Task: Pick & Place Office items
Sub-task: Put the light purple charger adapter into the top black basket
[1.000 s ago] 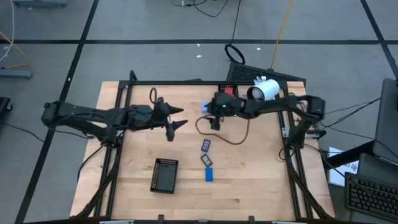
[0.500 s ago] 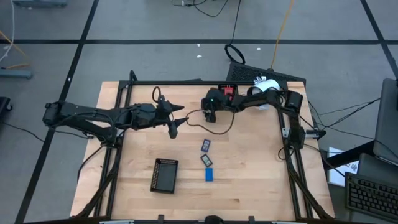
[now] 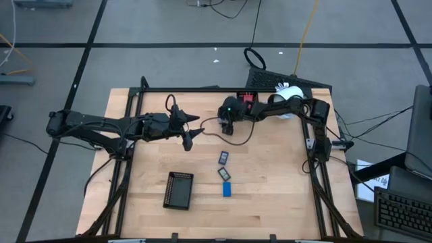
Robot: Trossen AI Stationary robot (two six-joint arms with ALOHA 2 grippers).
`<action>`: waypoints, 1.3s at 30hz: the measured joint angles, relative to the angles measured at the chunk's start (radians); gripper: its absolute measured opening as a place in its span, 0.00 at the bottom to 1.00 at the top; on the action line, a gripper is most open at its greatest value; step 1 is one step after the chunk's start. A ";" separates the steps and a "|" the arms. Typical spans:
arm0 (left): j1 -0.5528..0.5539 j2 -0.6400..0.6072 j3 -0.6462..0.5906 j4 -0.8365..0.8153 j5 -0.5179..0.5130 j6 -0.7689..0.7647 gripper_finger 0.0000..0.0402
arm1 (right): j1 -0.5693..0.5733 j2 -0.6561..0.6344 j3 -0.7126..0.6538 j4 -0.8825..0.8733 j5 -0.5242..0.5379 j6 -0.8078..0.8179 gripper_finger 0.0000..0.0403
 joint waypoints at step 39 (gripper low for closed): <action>-0.006 0.000 0.000 -0.044 0.018 -0.039 0.65 | 0.041 -0.094 -0.110 0.034 -0.141 0.111 0.76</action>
